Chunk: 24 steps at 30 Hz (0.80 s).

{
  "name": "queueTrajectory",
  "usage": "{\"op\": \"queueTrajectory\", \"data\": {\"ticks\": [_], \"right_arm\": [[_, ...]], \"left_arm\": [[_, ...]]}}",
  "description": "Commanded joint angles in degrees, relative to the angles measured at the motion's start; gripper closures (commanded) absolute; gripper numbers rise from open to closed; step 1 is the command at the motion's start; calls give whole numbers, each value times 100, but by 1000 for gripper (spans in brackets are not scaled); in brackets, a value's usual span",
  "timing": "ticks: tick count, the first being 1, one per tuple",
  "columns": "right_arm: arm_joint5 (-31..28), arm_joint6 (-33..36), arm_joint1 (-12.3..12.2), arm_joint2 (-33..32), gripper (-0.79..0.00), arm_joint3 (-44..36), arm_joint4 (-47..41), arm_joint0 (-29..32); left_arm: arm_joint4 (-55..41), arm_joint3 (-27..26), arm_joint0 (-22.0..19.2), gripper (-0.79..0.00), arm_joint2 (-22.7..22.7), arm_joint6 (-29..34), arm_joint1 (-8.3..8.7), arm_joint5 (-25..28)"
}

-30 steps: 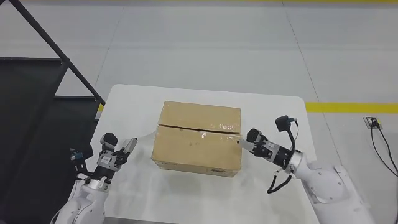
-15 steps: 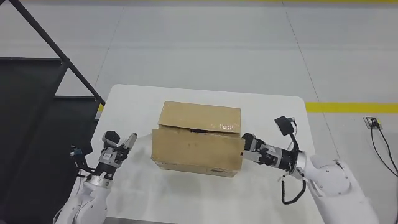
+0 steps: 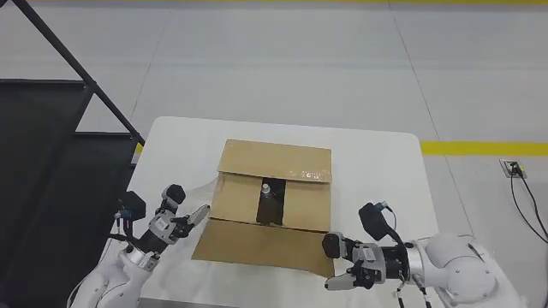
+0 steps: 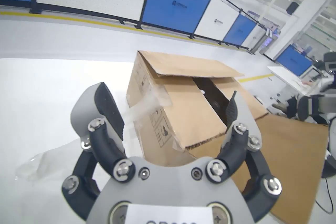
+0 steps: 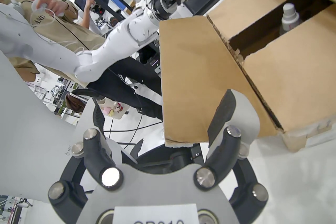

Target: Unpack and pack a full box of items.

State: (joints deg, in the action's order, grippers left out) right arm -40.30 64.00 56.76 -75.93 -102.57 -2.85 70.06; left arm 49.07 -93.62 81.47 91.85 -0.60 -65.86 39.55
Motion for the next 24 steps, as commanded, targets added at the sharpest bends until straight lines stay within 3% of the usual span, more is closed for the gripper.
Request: {"op": "queueTrajectory", "data": {"ticks": [1, 7, 14, 24], "right_arm": [[55, 54, -107, 143, -785, 57, 47, -43], [258, 208, -226, 520, -785, 564, -574, -399], [1221, -599, -76, 821, -785, 1212, -1804, -1030], [1221, -599, -76, 821, -785, 1212, -1804, -1030]], "left_arm": [[172, -16, 63, -785, 97, 290, 47, 314], [550, 72, 206, -785, 169, 962, 148, 922], [880, 275, 78, -785, 28, 1202, 173, 611], [835, 333, 50, -785, -7, 1211, 174, 596]]}}
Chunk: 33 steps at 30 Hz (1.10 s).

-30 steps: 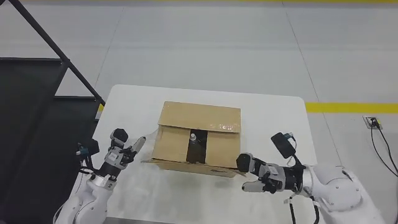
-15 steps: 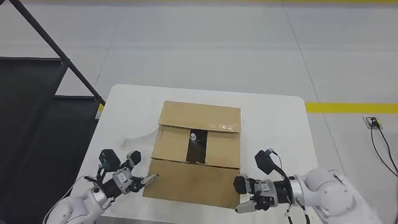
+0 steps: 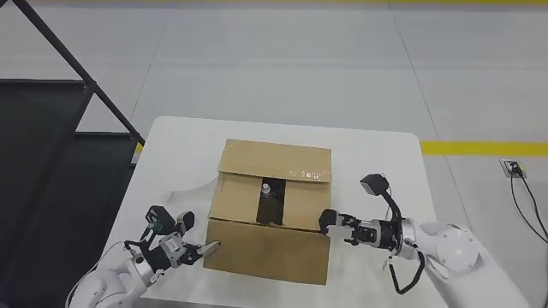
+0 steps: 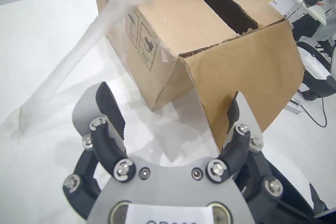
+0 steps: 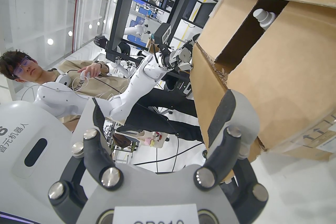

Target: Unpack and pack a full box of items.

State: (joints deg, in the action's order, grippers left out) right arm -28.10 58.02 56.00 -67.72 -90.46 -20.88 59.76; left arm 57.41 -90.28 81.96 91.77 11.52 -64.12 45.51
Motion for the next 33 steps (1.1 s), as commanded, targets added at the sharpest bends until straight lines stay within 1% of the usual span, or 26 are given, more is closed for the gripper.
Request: {"op": "queueTrajectory", "data": {"ticks": [1, 4, 6, 10, 21, 23, 25, 29, 33], "right_arm": [[1, -1, 0, 0, -785, 0, -1, -1], [147, -165, 16, 39, -785, 79, -89, 41], [291, -342, 70, 186, -785, 214, -291, -36], [404, -489, 201, 524, -785, 578, -592, -392], [863, -1193, 540, 1166, -785, 1788, -482, -1369], [825, -1303, 595, 1223, -785, 1942, -485, -1500], [625, -1354, 645, 1248, -785, 2025, -598, -1568], [356, -1809, 719, 1209, -785, 2175, -512, -1717], [274, -2224, 812, 1251, -785, 2335, -318, -1962]], "left_arm": [[1, 0, 0, -785, 0, 0, 0, 0], [1, 0, 0, -785, 0, 0, 0, 0], [72, -80, 13, -785, -48, -34, -3, -121], [254, -213, 47, -785, -115, -157, 5, -172], [453, -342, 157, -785, -205, -363, 31, -317], [475, -350, 179, -785, -215, -399, 35, -346], [485, -352, 198, -785, -229, -435, 38, -376], [503, -351, 227, -785, -260, -482, 45, -421], [514, -362, 241, -785, -288, -493, 54, -440]]}}
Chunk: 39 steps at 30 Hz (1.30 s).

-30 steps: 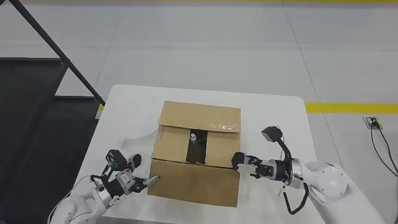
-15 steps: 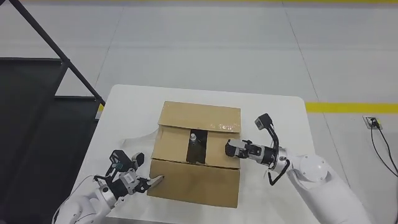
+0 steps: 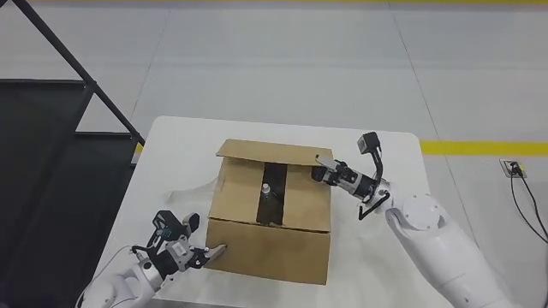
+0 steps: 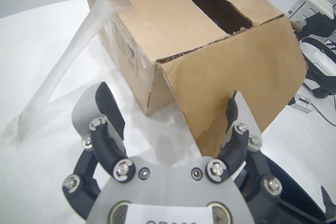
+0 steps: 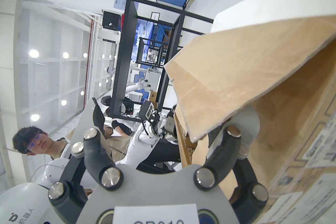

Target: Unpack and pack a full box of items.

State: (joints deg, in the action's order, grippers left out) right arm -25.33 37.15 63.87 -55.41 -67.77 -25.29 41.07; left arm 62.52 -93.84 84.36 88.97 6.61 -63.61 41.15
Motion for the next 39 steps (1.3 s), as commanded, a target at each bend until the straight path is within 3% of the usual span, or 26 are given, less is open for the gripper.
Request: {"op": "queueTrajectory", "data": {"ticks": [1, 14, 28, 34, 39], "right_arm": [[-15, -242, 56, 52, -785, 106, 177, -167], [-136, -1898, 578, 750, -785, 1190, 1448, -1126], [-151, -1933, 607, 795, -785, 1250, 1508, -1134], [285, -2425, 715, 806, -785, 1097, 1740, -1157], [825, -2981, 941, 1041, -785, 1488, 2108, -1485]], "left_arm": [[4, -15, 4, -785, -14, -7, 5, -11], [-51, -34, 55, -785, -106, -114, 24, -81], [-73, -8, 56, -785, -99, -111, 32, -61], [61, -100, 62, -785, -178, -56, 38, -139], [174, -119, 81, -785, -219, -102, 49, -149]]}}
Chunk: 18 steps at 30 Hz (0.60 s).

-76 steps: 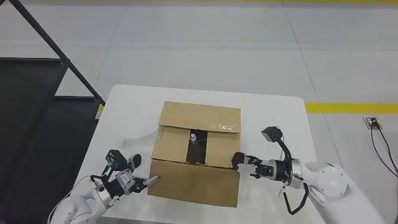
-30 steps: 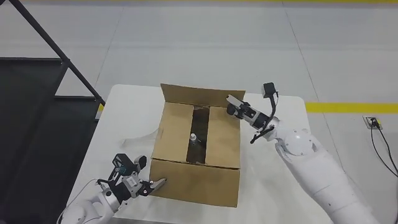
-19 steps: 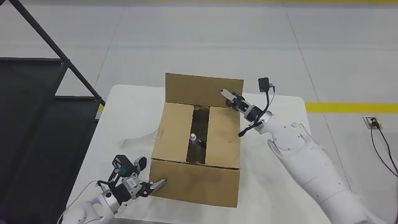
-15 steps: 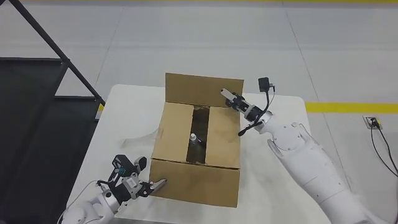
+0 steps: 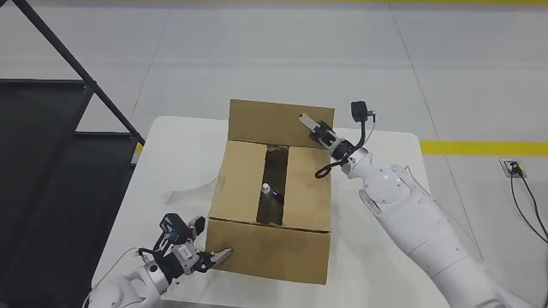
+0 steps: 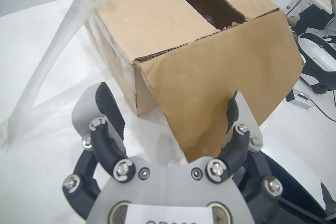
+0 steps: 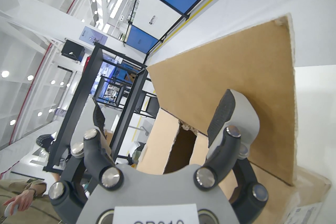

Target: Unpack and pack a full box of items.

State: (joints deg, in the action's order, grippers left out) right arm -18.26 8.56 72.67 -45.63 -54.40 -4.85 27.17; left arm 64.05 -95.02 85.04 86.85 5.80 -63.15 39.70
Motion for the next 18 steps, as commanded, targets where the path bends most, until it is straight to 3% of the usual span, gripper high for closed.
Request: {"op": "queueTrajectory", "data": {"ticks": [1, 10, 18], "right_arm": [[185, -211, 119, 118, -785, 297, 84, -166], [168, 151, 620, 386, -785, 1741, -427, -742], [-263, 438, 858, 324, -785, 2440, -688, -990]], "left_arm": [[32, -1, 26, -785, -9, -40, 5, -6], [203, -5, 153, -785, 16, -229, 42, 170], [255, -66, 186, -785, 40, -454, 74, 370]]}}
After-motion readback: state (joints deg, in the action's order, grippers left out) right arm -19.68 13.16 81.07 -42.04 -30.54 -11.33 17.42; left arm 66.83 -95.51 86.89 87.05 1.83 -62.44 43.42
